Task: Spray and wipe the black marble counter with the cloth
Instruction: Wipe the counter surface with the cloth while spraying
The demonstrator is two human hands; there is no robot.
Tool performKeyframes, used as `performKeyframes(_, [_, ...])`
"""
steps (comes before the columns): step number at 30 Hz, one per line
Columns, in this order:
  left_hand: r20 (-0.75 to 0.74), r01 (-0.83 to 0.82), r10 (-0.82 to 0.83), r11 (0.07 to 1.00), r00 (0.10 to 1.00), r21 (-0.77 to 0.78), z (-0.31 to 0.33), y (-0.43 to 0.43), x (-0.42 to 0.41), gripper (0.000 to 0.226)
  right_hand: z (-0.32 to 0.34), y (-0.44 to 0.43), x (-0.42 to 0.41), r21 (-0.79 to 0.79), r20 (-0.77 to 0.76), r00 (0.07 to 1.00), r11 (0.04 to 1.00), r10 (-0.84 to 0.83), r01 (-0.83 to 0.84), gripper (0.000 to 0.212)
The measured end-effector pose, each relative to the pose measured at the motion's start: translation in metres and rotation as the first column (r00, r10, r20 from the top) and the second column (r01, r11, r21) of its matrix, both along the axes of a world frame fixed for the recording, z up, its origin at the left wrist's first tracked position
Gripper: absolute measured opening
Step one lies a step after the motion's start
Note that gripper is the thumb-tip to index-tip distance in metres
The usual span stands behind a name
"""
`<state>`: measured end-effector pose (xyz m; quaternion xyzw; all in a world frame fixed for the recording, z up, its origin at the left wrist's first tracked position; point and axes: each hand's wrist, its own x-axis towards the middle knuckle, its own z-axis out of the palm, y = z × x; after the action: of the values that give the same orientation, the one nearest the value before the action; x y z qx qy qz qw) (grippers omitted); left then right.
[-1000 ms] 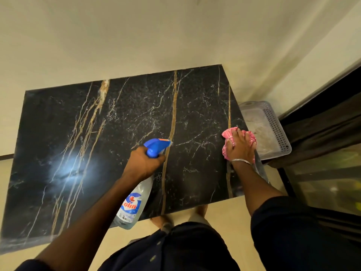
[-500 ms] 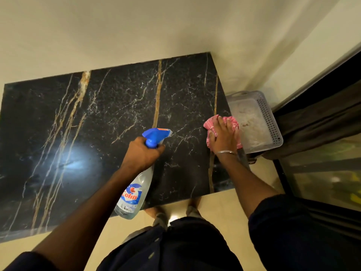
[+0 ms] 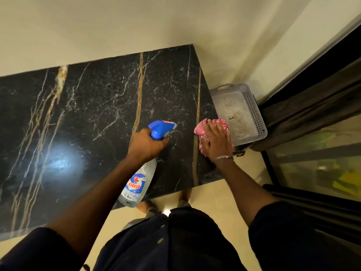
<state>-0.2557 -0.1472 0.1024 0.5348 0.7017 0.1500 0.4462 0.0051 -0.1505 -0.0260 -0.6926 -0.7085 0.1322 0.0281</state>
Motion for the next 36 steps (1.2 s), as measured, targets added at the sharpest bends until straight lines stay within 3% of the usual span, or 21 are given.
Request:
performKeyframes(4, [0.024, 0.02, -0.019, 1.0, 1.0, -0.011, -0.001, 0.0, 0.005, 0.03, 0.0, 0.0, 0.008, -0.02, -0.015, 1.0, 1.0, -0.005, 0.004, 0.062])
performKeyframes(11, [0.054, 0.021, -0.018, 0.999, 0.998, -0.047, 0.003, -0.001, 0.016, 0.021, -0.001, -0.095, 0.025, 0.02, 0.003, 1.0, 1.0, 0.019, -0.019, 0.06])
performKeyframes(19, [0.1, -0.016, 0.019, 0.999, 0.995, -0.033, 0.005, 0.003, 0.023, 0.015, -0.003, -0.083, -0.011, -0.043, 0.157, 0.987, 0.999, -0.024, 0.031, 0.065])
performKeyframes(25, [0.082, -0.077, 0.078, 0.997, 0.994, -0.006, 0.002, 0.005, 0.013, 0.023, -0.006, -0.094, -0.084, -0.033, 0.093, 0.947, 0.952, 0.308, -0.306, 0.073])
performKeyframes(29, [0.061, -0.075, 0.075, 0.997, 0.995, -0.017, -0.002, 0.007, 0.008, 0.025, -0.005, -0.1, -0.057, -0.06, 0.086, 0.884, 0.888, 0.459, -0.455, 0.07])
performKeyframes(31, [0.062, -0.075, 0.076, 0.997, 0.995, -0.02, -0.001, 0.007, 0.006, 0.022, -0.003, -0.106, -0.026, -0.052, 0.101, 0.902, 0.908, 0.42, -0.417, 0.068])
performKeyframes(36, [0.07, -0.042, 0.043, 0.999, 0.997, -0.021, 0.0, 0.007, 0.002, 0.024, 0.001, -0.107, 0.047, -0.049, 0.103, 0.994, 0.998, 0.032, -0.028, 0.066])
